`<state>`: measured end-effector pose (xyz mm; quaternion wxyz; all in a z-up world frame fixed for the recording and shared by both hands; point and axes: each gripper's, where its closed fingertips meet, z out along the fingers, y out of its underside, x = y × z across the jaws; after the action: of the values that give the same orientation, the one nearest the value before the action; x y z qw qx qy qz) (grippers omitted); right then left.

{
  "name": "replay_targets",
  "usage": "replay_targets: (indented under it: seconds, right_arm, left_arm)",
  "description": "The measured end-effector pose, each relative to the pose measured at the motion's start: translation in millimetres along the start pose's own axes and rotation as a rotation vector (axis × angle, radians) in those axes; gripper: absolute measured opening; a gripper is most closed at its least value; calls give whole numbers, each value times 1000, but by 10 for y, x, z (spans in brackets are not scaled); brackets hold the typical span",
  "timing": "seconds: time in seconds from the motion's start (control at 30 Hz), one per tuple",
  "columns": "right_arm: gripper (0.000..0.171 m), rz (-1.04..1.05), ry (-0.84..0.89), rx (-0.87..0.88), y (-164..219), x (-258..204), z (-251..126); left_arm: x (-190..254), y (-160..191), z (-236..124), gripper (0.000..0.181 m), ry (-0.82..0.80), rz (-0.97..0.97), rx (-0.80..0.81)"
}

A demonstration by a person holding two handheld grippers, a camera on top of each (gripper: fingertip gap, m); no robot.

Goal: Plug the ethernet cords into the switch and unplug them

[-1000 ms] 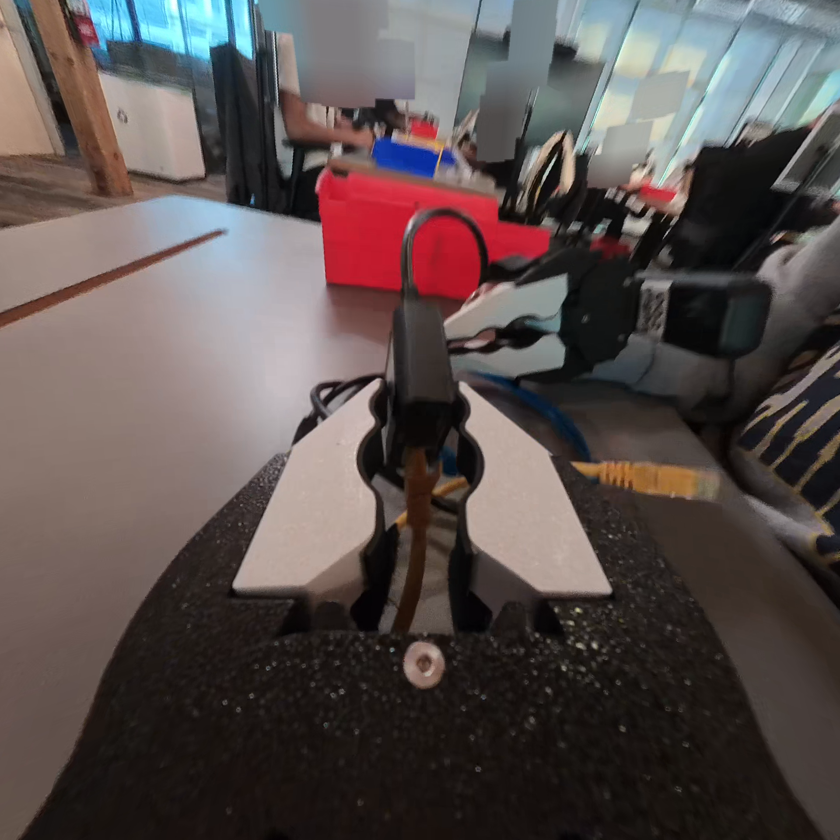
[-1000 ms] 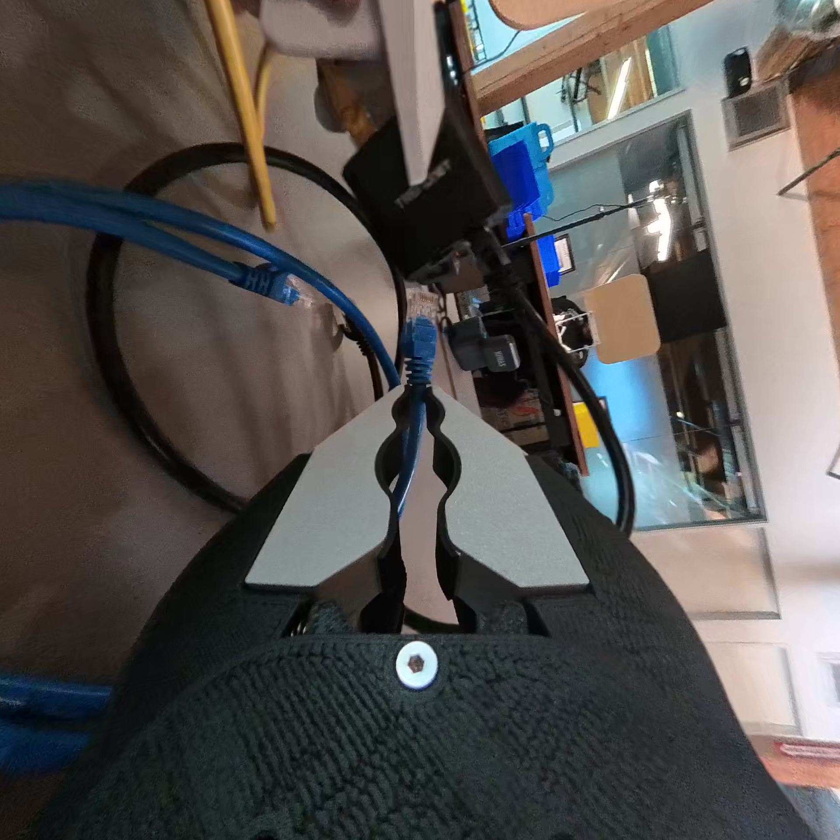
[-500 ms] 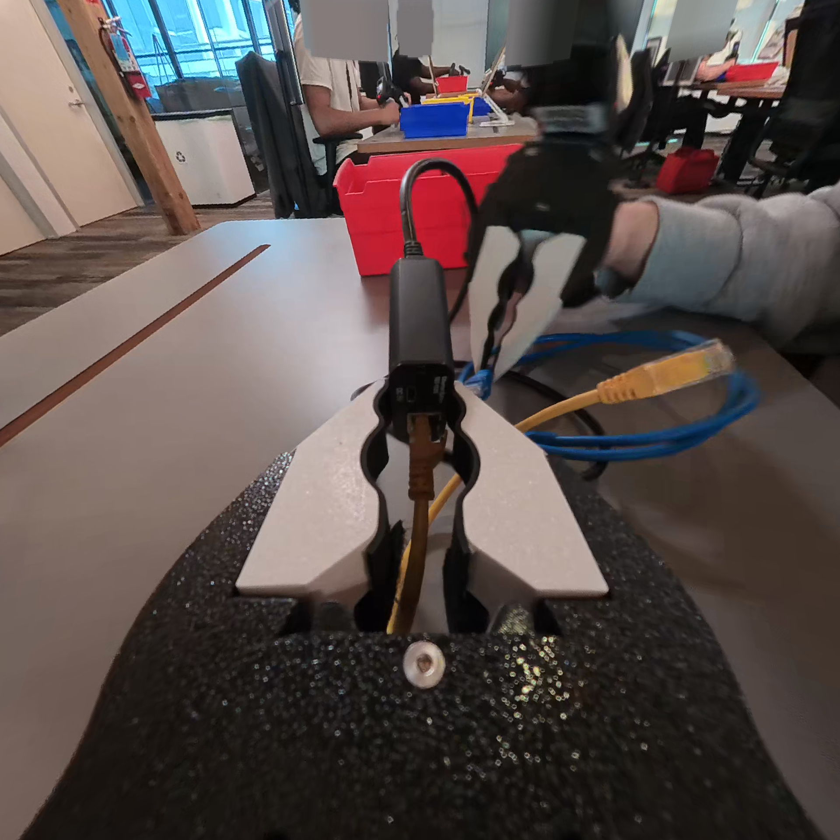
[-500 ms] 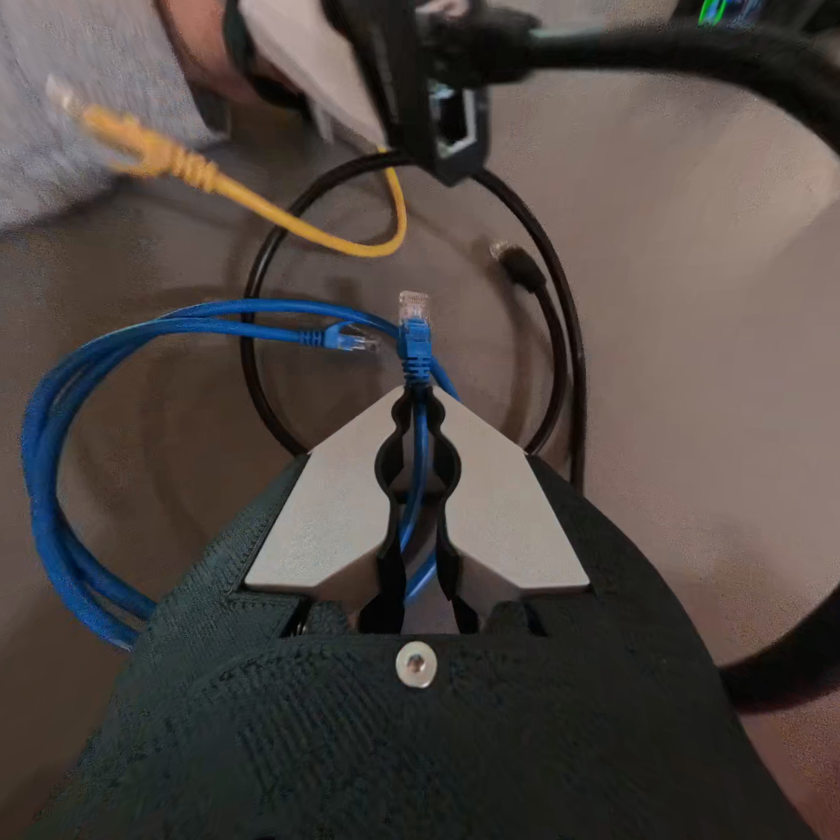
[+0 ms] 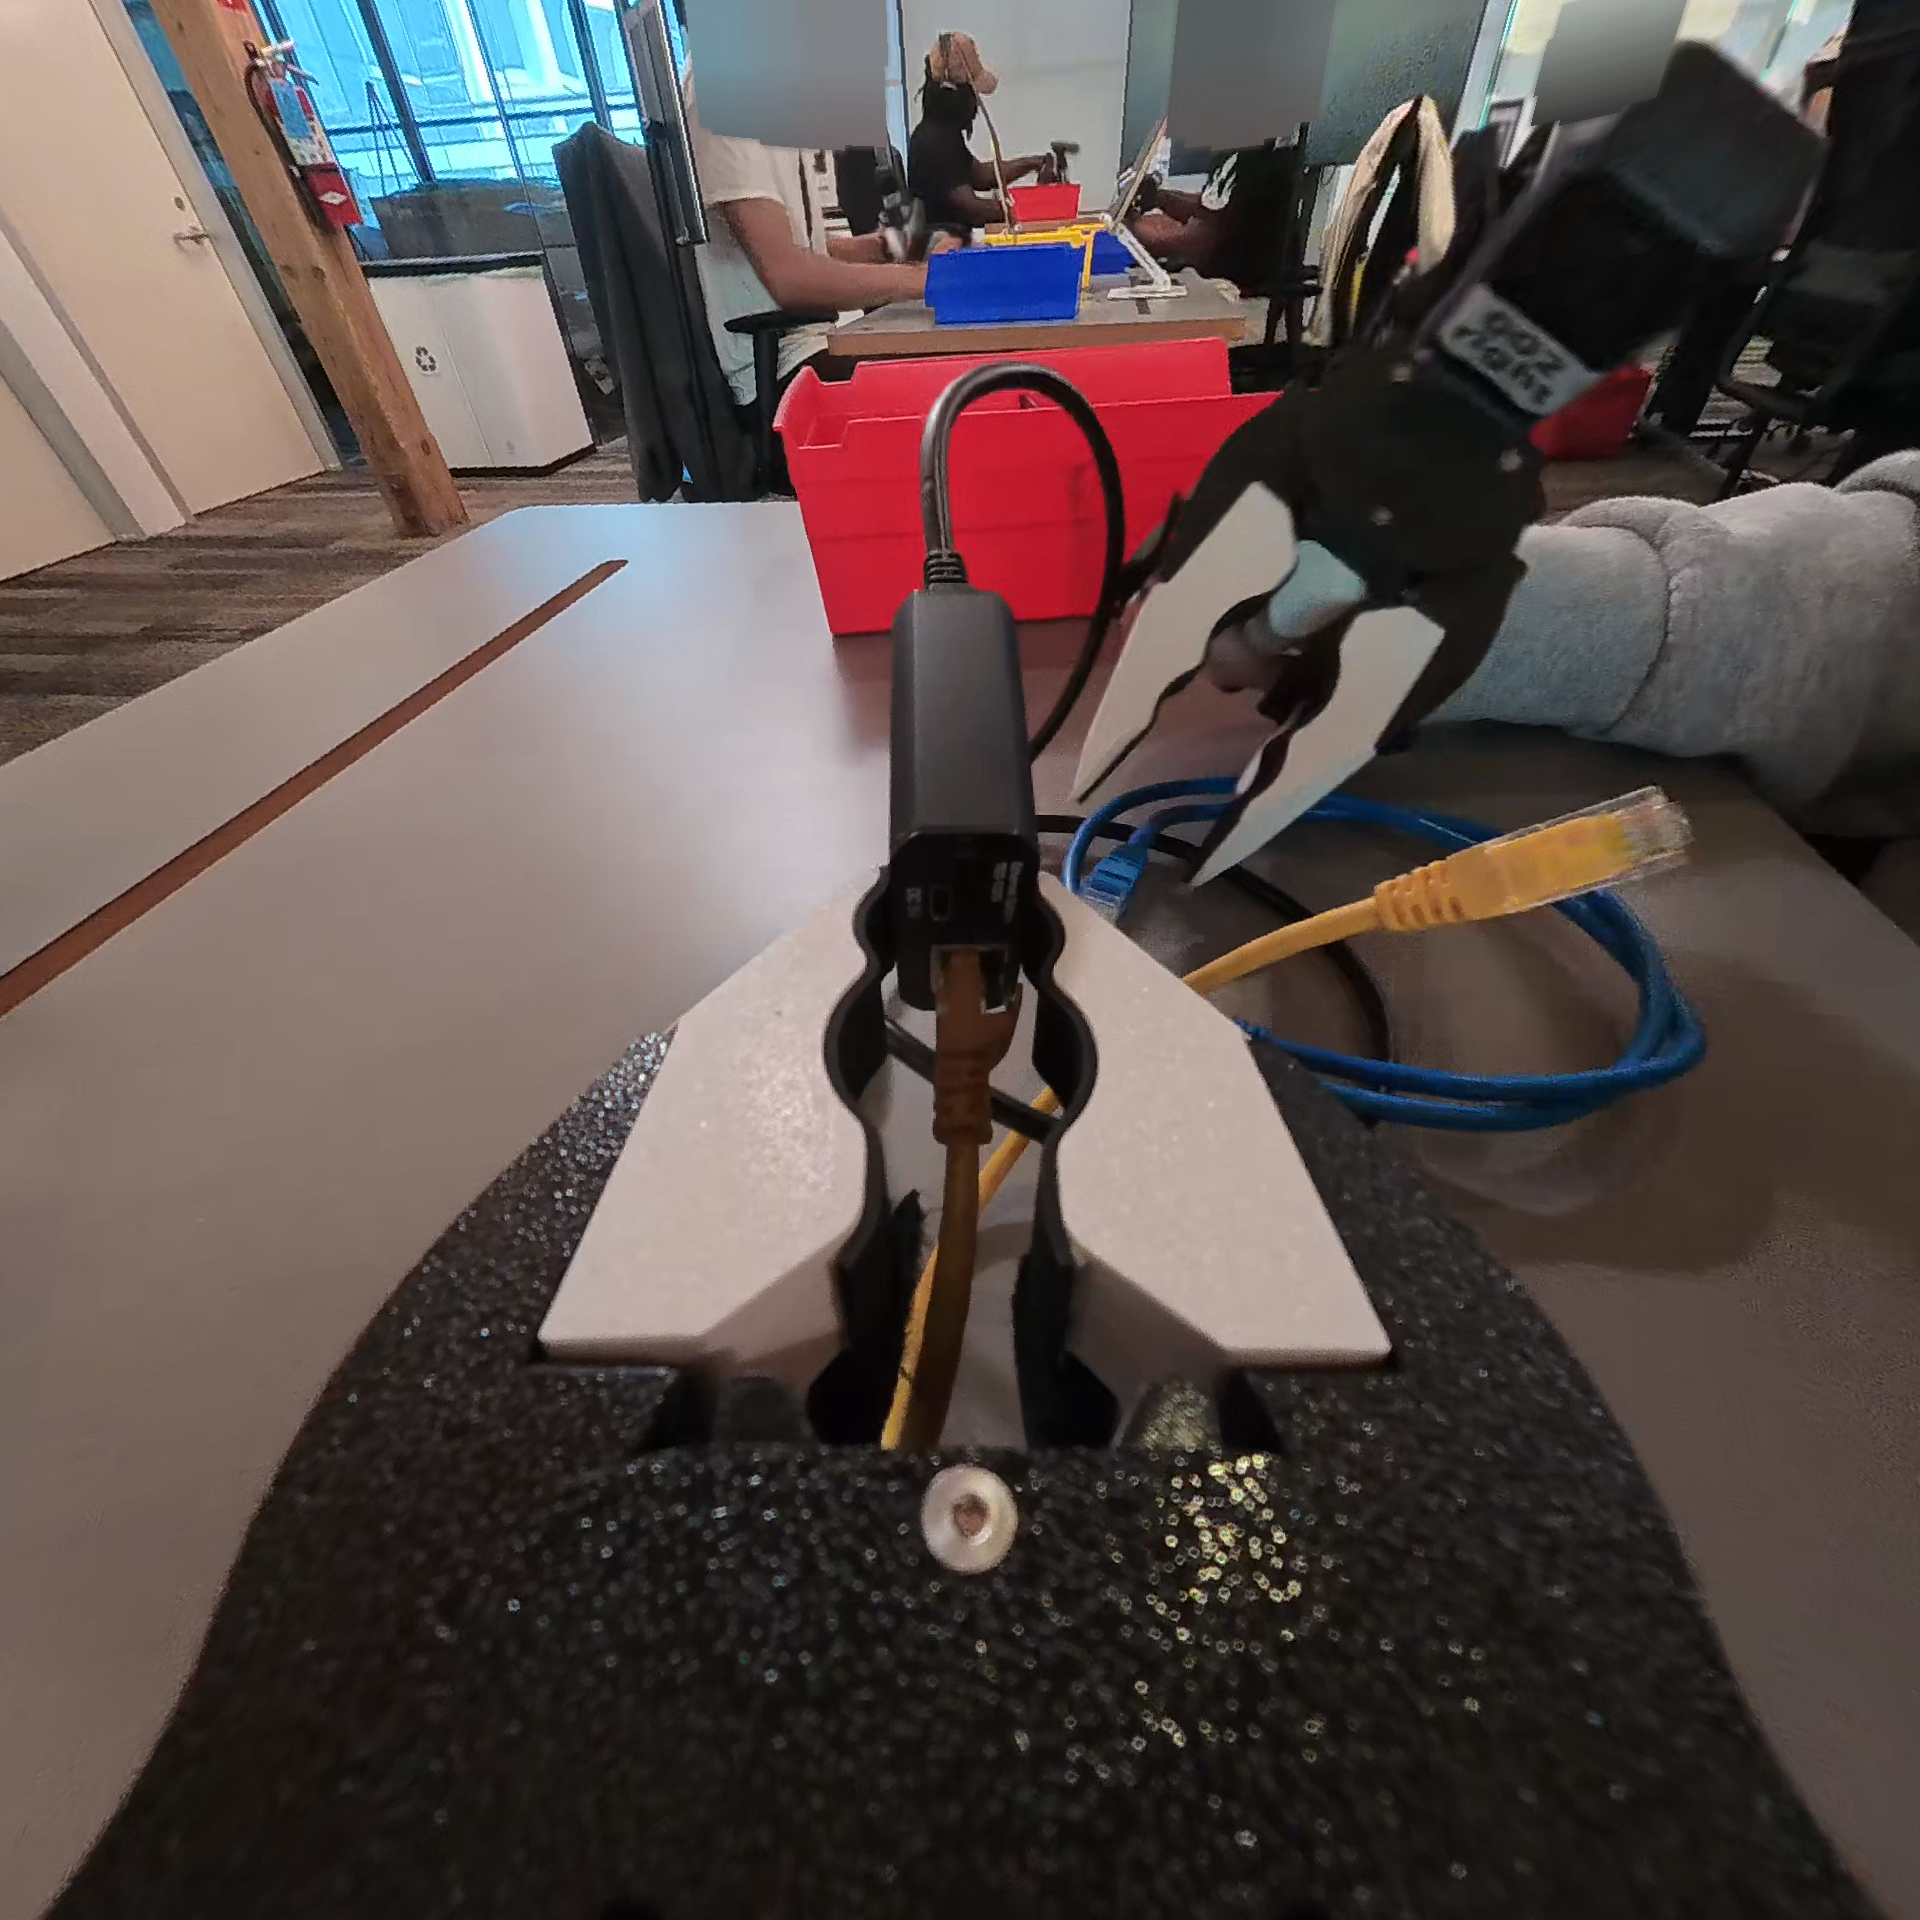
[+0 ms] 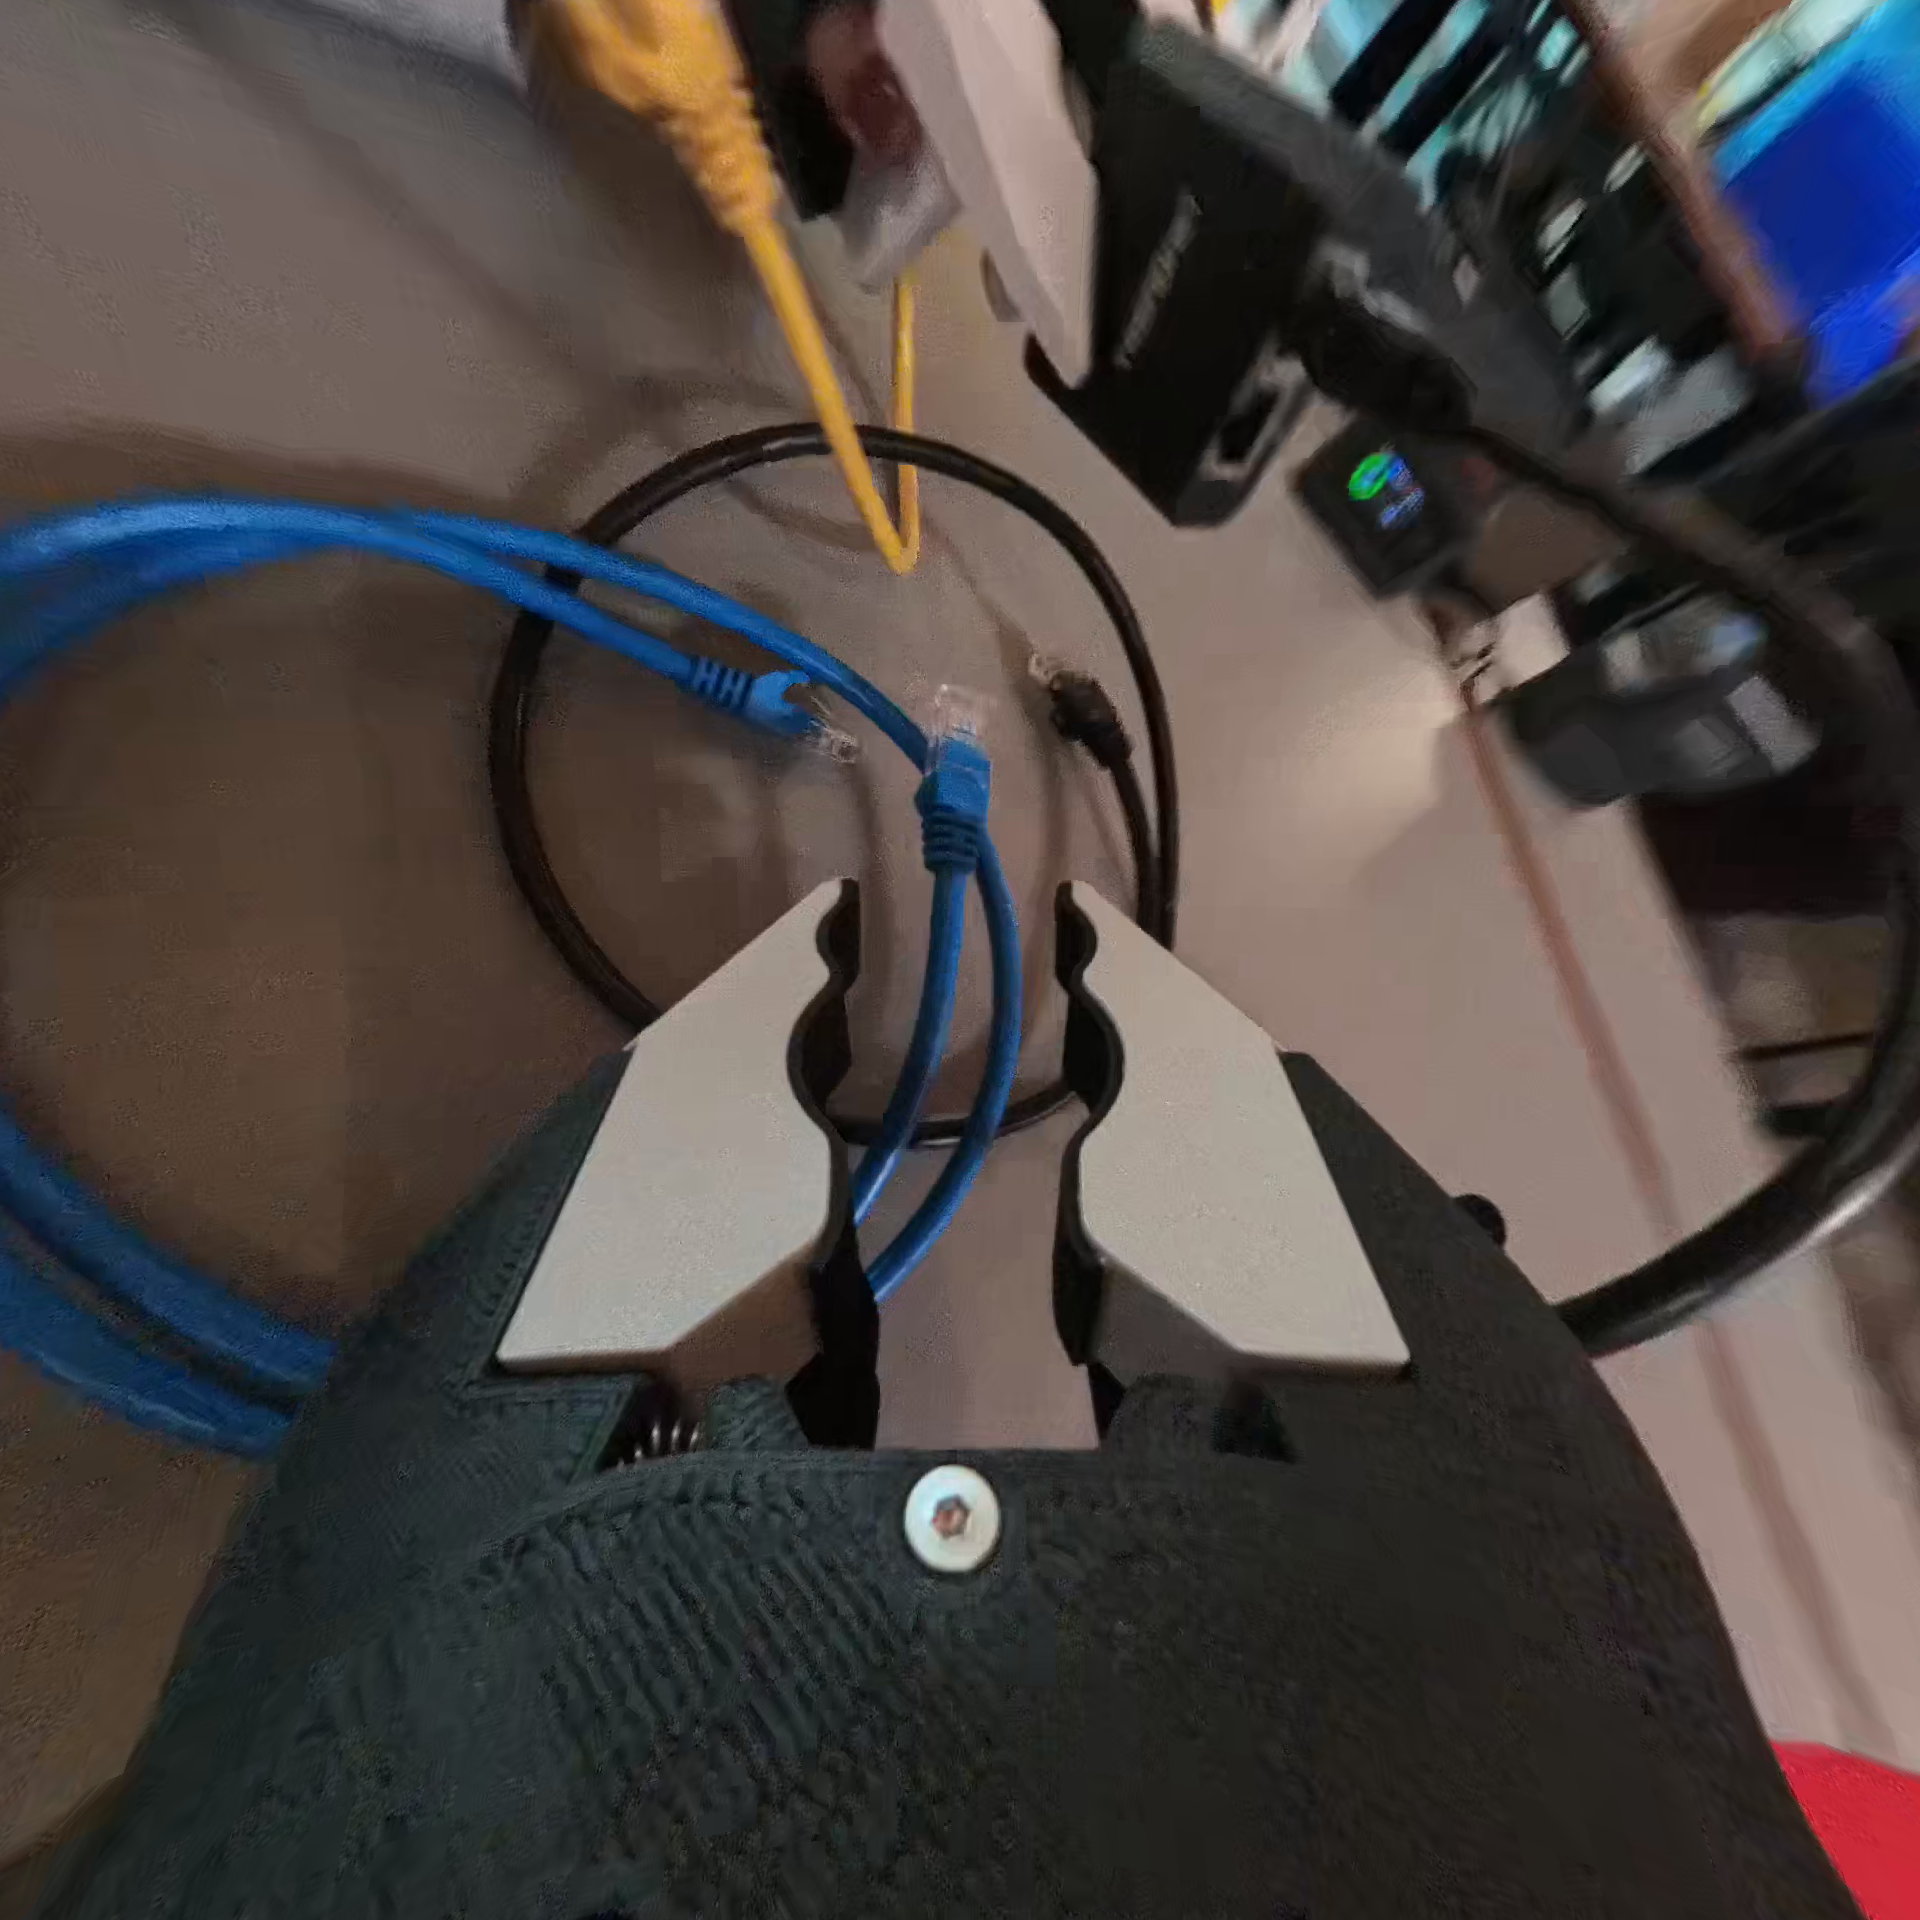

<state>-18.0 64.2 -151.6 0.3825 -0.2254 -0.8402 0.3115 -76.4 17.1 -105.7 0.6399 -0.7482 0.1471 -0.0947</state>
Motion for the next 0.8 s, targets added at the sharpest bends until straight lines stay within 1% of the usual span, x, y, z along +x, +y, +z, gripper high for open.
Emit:
replay_targets:
  seconds: [0.07,0.13,0.27,0.3,0.33,0.37,0.4,0.47,0.57,0.67,0.73,0.8]
  right_arm:
    - [33,-197,94,-13,-42,14,-9]
    - [31,-355,151,-50,-57,10,27]
    - [31,-527,181,-146,24,-12,159]
    - [25,-550,195,-160,32,-1,178]
    - [11,-565,216,-166,28,18,187]
    - [9,-569,229,-164,15,32,187]
    - [9,-545,233,-161,5,45,181]
    - [8,-410,187,-132,-19,43,162]
    - [8,-47,39,7,-174,27,74]
    - [8,302,-188,181,-383,-20,-83]
    - [8,427,-307,225,-424,-64,-167]
    - [8,470,-361,211,-383,-108,-198]
  left_arm:
    - [13,7,7,21,6,2,-6]
    - [29,14,17,21,13,6,-12]
    - [43,16,21,21,23,0,-13]
    - [43,14,19,21,24,-1,-11]
    - [45,14,18,21,26,-2,-10]
    - [53,13,16,21,32,-2,-8]
    - [64,9,13,21,40,0,-5]
    - [106,-4,3,21,70,4,7]
    - [190,-38,-16,21,128,13,42]
    - [243,-25,-14,21,165,16,36]
    - [270,-7,-4,22,175,30,23]
    - [300,15,10,22,183,49,8]
